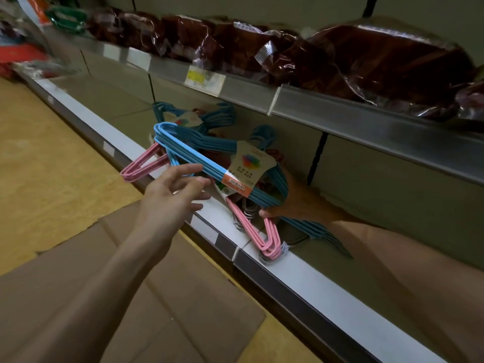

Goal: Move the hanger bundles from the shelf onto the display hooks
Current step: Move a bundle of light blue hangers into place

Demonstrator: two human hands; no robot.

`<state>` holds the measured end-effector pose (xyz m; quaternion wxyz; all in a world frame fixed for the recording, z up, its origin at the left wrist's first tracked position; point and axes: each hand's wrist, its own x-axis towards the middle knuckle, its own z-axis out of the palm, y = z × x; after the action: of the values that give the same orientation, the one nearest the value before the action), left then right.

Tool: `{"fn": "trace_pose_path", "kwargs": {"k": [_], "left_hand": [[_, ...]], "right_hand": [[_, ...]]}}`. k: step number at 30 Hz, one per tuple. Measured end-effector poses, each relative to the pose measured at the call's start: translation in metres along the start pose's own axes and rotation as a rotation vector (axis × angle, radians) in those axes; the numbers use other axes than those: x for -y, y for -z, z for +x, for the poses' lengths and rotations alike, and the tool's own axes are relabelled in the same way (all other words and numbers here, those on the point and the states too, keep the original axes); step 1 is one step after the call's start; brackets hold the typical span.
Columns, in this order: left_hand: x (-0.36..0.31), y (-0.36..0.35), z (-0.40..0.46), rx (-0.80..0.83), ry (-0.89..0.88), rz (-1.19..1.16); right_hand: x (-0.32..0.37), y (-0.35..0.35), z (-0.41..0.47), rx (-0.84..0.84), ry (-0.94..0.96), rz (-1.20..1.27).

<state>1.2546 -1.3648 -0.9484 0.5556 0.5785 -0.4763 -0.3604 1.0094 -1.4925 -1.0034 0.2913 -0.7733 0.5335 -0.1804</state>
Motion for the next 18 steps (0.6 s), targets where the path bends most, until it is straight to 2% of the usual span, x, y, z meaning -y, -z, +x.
{"fn": "trace_pose_path", "kwargs": {"k": [6, 10, 15, 16, 18], "left_hand": [[0.011, -0.003, -0.005, 0.068, 0.017, 0.082], [0.015, 0.001, -0.006, 0.076, 0.049, 0.110], [0.016, 0.006, -0.006, 0.060, 0.144, 0.073], [0.016, 0.007, -0.006, 0.035, 0.171, 0.044], [0.014, 0.011, -0.004, -0.024, 0.234, -0.076]], "right_hand": [[-0.004, 0.002, 0.002, -0.056, 0.006, 0.017], [0.003, 0.007, -0.006, -0.150, 0.064, 0.050], [0.018, 0.011, -0.024, -0.172, 0.082, 0.042], [0.027, 0.011, -0.031, -0.132, 0.059, 0.020], [0.042, 0.008, -0.042, 0.098, 0.005, 0.040]]}}
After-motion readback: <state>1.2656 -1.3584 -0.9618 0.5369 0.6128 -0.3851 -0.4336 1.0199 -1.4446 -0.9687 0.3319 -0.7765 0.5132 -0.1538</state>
